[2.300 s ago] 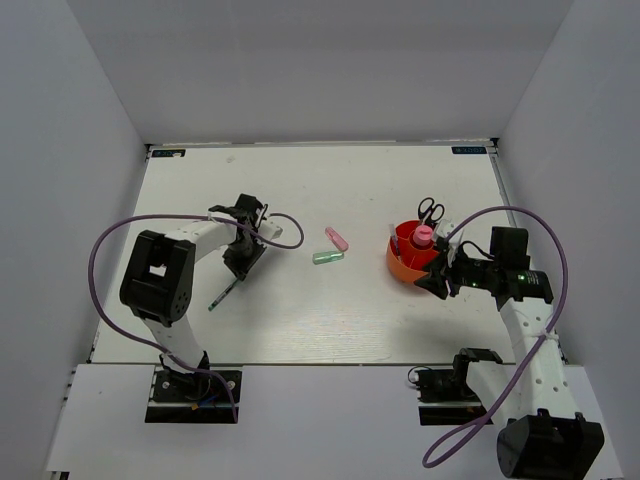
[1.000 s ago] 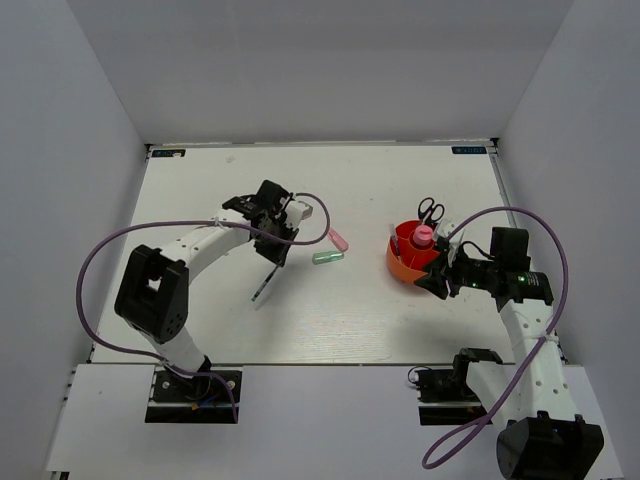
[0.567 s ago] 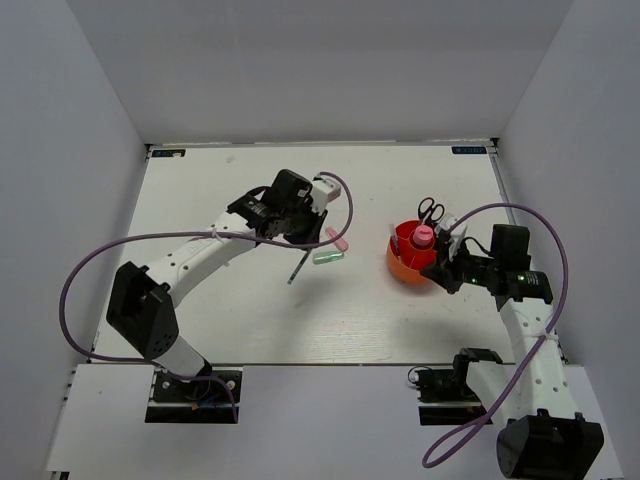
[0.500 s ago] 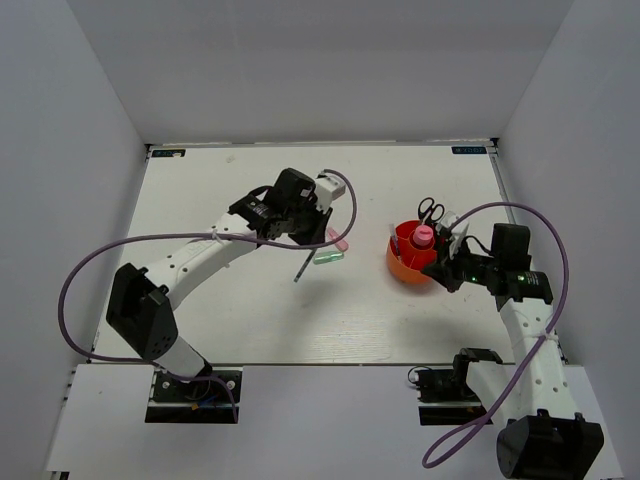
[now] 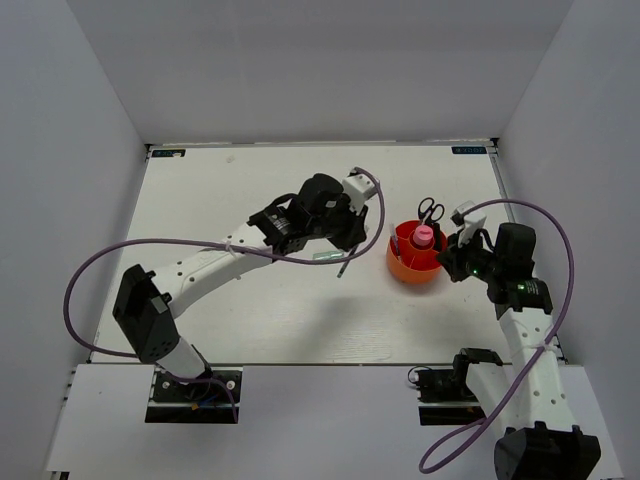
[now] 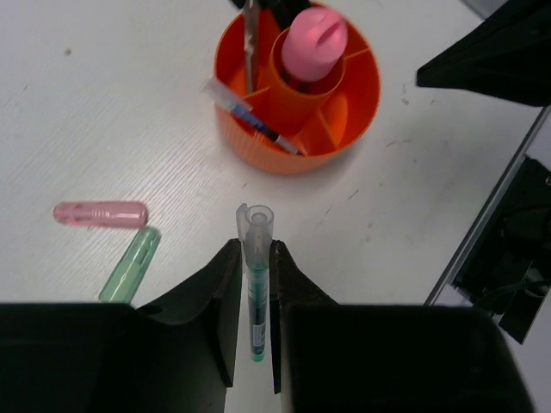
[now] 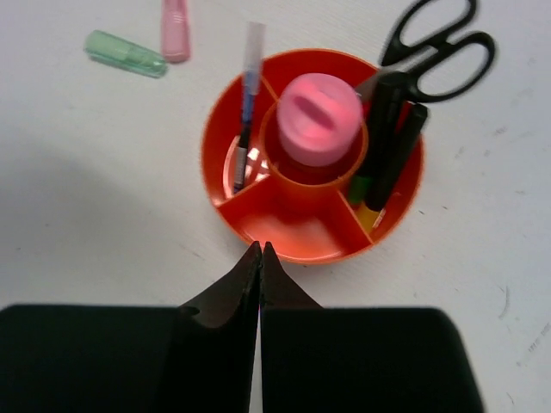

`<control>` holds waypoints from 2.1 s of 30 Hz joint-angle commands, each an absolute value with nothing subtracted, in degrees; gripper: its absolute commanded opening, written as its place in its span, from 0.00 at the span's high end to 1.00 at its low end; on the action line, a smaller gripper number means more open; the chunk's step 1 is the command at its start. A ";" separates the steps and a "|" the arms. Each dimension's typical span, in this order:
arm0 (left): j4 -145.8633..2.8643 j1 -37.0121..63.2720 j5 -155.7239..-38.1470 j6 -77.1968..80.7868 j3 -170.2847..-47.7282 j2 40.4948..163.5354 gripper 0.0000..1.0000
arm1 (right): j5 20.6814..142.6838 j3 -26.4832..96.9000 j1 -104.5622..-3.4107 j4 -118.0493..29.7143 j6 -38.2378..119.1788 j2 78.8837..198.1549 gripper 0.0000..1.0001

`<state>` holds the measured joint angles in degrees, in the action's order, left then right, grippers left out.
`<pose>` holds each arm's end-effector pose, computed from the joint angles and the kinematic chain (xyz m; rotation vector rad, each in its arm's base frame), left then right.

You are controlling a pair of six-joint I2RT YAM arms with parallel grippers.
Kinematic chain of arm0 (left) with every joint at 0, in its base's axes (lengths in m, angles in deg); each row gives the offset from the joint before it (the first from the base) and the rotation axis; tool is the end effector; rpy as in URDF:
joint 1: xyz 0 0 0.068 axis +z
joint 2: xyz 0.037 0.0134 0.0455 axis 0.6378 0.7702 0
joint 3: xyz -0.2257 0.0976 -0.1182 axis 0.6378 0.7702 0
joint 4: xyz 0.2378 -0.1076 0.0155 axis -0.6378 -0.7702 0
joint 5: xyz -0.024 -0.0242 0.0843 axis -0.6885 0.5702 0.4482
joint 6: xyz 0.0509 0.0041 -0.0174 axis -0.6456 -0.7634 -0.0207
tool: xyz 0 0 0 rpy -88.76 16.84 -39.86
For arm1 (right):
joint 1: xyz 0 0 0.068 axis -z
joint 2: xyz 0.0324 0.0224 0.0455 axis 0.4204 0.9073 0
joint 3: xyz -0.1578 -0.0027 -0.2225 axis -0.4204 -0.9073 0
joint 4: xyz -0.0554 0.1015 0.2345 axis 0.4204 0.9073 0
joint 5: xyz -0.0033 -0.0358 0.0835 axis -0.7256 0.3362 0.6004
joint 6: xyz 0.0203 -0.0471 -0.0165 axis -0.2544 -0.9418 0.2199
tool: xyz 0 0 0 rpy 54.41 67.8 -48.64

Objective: Sort the stationery into containers
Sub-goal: Place the pen in the storage box.

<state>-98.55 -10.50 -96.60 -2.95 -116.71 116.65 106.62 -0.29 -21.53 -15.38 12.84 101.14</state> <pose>0.2279 -0.2805 0.3304 0.9116 2.0764 -0.6993 0.1655 0.0096 0.2839 -0.6303 1.9668 0.3511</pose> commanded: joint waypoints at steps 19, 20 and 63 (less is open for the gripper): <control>-48.30 -14.86 -91.05 9.81 -111.01 124.87 1.00 | 76.85 -1.58 -21.34 -24.99 30.32 98.66 1.00; -47.59 -14.78 -90.70 10.95 -111.37 125.48 1.00 | 77.12 -1.67 -21.43 -24.90 30.23 98.75 1.00; -42.92 -15.65 -86.83 13.43 -105.83 133.75 0.38 | 77.65 -2.28 -20.99 -25.07 29.00 97.08 0.89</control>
<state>-41.48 -15.24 -86.96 14.88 -104.93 135.90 77.64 -1.99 -21.31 -22.65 29.36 97.93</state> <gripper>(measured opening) 0.621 0.074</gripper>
